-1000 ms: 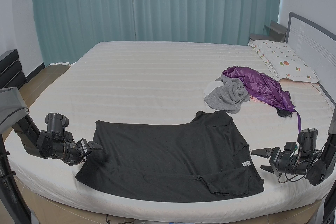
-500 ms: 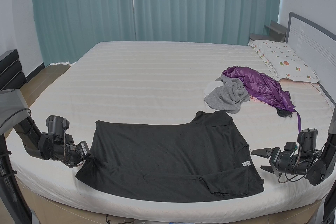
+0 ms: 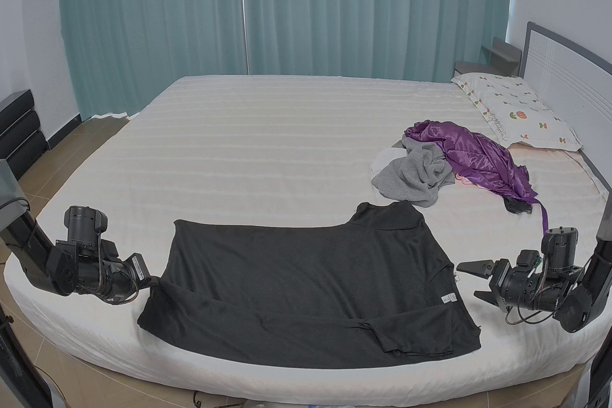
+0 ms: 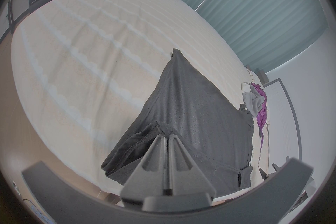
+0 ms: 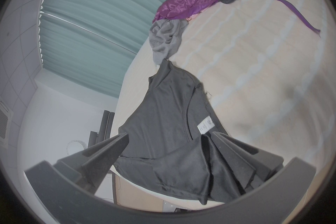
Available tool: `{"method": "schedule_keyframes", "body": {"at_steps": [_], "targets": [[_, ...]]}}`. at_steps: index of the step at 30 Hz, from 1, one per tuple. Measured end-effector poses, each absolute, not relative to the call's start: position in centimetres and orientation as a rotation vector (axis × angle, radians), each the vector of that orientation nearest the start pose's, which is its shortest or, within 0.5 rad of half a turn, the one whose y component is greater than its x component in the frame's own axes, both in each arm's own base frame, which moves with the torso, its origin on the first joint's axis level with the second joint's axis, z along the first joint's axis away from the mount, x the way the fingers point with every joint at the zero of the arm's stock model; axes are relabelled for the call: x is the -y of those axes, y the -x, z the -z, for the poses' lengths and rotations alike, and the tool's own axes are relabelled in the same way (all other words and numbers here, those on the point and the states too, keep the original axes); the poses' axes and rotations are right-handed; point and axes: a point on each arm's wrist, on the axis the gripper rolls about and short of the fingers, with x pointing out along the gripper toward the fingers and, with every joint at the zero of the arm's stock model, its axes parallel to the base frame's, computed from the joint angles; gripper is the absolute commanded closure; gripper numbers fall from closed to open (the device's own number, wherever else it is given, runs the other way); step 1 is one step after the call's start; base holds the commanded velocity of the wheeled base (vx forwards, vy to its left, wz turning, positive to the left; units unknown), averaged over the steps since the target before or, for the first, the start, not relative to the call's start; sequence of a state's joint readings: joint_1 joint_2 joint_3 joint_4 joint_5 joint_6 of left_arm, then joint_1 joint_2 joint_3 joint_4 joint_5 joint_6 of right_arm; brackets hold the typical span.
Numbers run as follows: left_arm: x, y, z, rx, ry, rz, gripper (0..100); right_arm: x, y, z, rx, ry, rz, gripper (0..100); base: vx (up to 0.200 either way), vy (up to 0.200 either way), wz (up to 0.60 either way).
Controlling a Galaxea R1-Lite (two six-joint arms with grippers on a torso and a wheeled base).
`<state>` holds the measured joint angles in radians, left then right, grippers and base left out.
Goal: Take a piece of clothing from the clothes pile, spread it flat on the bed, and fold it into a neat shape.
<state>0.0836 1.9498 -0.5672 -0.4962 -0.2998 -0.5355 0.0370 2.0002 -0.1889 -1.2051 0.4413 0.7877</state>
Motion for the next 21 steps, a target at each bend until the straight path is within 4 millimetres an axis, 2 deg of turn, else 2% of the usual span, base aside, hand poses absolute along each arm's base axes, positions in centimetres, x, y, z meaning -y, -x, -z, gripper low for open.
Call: {"method": "schedule_keyframes", "body": {"at_steps": [8, 21], "targets": [[-1.7, -26.7, -4.7, -0.910, 0.681, -0.036, 100, -2.0, -25.6, -2.0, -0.741, -0.811, -0.230, 0, 0.000, 0.000, 0.00], [-1.6, -26.1, -4.9, -0.912, 0.684, -0.036, 100, -3.4, -26.9, 1.6, -0.832, -0.664, -0.294, 0, 0.000, 0.000, 0.00]]}}
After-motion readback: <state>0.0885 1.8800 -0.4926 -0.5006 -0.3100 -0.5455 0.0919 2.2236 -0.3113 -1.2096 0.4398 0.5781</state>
